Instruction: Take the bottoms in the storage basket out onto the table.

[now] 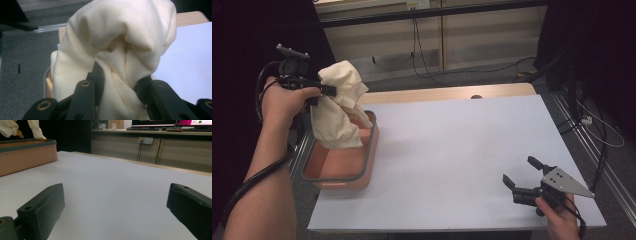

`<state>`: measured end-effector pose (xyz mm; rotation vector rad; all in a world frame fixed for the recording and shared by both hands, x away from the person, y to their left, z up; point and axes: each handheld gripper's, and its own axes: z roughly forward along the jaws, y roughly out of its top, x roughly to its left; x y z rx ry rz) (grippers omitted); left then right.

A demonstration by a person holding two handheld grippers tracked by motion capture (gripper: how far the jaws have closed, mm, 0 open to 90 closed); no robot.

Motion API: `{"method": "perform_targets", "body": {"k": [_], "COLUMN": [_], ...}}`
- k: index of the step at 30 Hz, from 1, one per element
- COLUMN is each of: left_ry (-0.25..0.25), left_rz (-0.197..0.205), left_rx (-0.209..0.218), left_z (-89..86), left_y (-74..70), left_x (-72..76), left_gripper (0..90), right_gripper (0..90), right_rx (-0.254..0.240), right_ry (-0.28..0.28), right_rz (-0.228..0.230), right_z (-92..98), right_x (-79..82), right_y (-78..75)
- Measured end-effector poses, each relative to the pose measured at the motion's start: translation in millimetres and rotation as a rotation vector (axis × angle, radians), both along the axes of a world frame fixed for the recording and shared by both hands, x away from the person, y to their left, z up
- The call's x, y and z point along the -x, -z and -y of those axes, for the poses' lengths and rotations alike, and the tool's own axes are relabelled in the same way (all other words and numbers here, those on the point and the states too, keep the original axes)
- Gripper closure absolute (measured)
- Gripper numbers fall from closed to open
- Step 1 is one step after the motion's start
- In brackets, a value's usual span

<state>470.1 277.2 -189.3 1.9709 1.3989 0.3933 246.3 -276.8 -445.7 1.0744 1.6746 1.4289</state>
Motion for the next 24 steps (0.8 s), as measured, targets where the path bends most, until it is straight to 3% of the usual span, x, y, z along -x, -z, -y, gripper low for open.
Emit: {"method": "perform_targets", "body": {"k": [5, 11, 24], "left_ry": [0.047, 0.092, 0.192], "left_rz": [0.002, 0.005, 0.012], "left_rx": [0.012, 0.049, 0.049], "left_z": [10.1, 24.4, 55.8], "left_y": [-11.4, -14.4, -20.3], "left_x": [2.4, 3.9, 7.6], "left_gripper": [69.2, 69.2, 69.0], "right_gripper": [1.0, 1.0, 1.0], "right_rx": [0.001, -0.001, -0.002], "right_ry": [0.001, 0.002, 0.001], "right_rz": [0.003, 0.003, 0.005], "right_z": [0.2, -0.1, 0.1], "right_x": [0.1, 0.6, 0.9], "right_y": [-0.2, -0.4, -0.6]}}
